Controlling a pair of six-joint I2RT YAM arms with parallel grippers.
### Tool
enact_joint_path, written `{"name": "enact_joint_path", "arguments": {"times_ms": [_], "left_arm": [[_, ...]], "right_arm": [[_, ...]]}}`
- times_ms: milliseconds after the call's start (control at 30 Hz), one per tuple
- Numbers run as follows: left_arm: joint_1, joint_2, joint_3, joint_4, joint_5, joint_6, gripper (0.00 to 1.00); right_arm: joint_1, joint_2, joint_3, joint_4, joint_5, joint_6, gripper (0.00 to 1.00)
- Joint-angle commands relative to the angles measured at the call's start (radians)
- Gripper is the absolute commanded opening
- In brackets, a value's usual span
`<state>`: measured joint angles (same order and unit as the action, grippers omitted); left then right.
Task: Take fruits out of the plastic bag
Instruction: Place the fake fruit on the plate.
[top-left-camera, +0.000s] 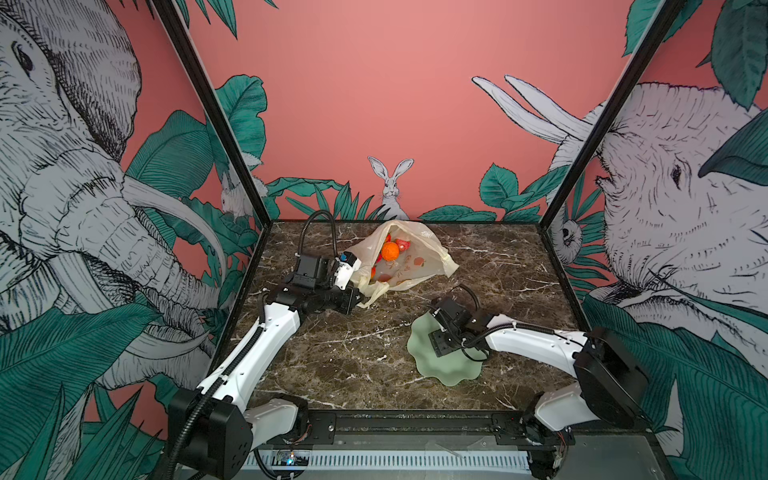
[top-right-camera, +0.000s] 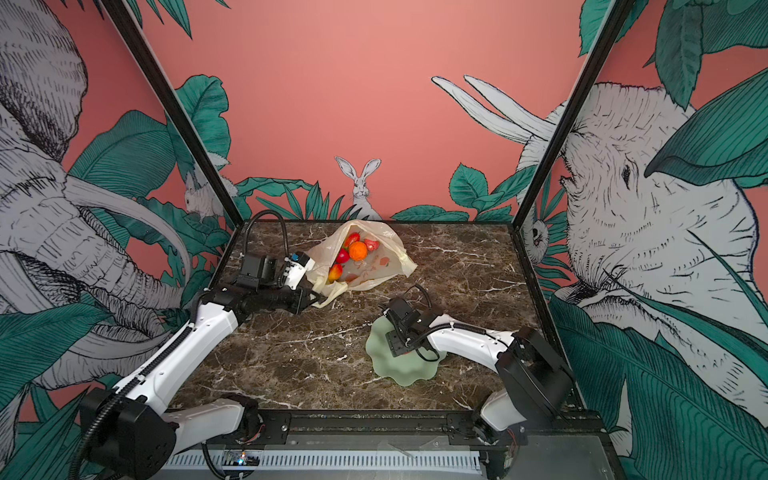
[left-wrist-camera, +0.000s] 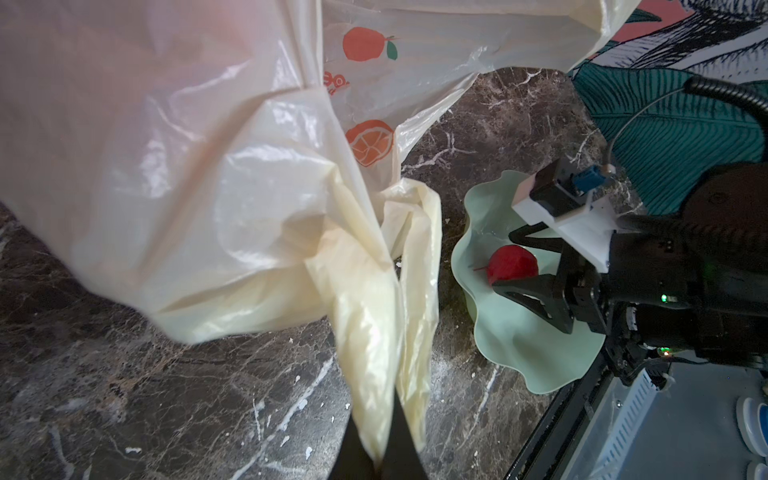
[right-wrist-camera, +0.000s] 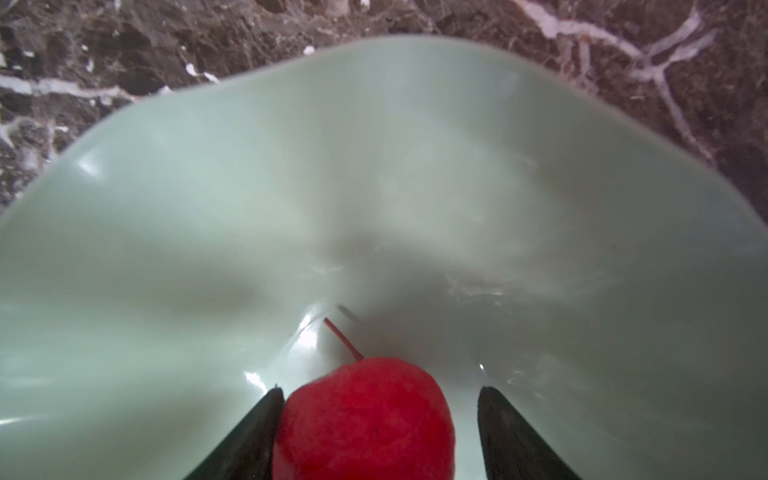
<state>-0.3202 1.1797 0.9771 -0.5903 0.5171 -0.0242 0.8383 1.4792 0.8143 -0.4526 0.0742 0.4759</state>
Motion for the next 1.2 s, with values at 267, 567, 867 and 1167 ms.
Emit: {"name": "enact_joint_path", "arguments": {"times_ms": [267, 567, 867, 1167], "left_arm": [[-0.005, -0.01, -0.002, 0.018, 0.017, 0.011, 0.0], [-0.005, -0.02, -0.001, 0.023, 0.014, 0.009, 0.0], [-0.005, -0.028, 0.002, 0.015, 0.014, 0.009, 0.0], [-0.006, -0.072, -0.001, -0.064, 0.008, 0.004, 0.0]], "right_arm": [[0.008, -0.023, -0.037, 0.039, -0.042, 0.036, 0.72], [0.007, -0.127, 0.026, -0.028, -0.022, 0.018, 0.92], [0.008, -0.218, 0.108, -0.127, 0.034, -0.006, 0.94], [0.008, -0.161, 0.432, -0.211, 0.017, -0.203, 0.72]]}}
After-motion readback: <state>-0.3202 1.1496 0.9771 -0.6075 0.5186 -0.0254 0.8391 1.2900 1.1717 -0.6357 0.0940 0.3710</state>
